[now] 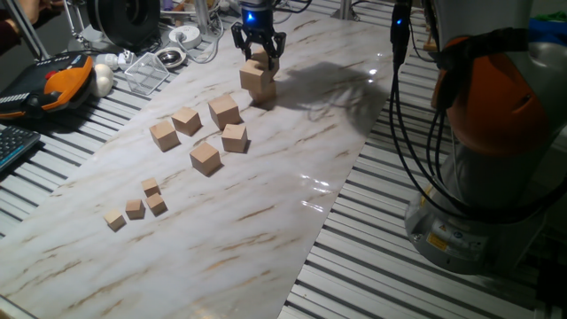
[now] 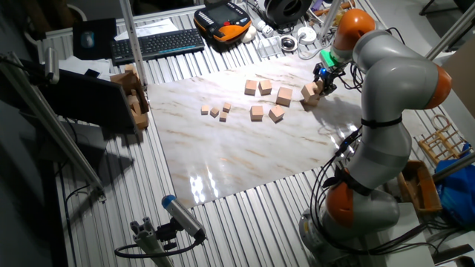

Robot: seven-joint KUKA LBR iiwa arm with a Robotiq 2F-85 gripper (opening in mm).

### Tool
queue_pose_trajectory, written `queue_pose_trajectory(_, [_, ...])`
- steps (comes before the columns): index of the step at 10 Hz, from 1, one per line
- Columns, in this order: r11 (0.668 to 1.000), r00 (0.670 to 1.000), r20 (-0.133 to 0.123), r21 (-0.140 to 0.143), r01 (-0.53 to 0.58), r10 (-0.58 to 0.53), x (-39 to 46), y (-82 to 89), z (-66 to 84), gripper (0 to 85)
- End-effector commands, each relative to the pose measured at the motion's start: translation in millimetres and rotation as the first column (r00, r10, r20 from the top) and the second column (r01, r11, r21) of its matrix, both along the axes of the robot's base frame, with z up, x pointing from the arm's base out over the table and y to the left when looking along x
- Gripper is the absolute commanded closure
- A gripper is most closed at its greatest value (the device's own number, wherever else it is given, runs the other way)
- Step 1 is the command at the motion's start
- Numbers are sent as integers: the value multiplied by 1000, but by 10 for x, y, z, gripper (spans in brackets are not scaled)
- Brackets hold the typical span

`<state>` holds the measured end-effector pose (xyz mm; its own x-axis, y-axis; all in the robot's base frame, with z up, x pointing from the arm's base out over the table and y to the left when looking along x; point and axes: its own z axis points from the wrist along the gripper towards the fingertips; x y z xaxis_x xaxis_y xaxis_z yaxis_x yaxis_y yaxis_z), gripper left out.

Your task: Stack the blocks into a cross shape

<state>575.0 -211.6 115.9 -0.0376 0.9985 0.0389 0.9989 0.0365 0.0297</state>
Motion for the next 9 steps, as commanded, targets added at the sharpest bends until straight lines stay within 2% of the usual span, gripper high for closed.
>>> queue_pose_trajectory(1, [1000,1000,-2,0,0,0,0,0,-1,850])
queue_pose_trajectory(9, [1000,1000,-10,-6,3,-3,0,5,0,850])
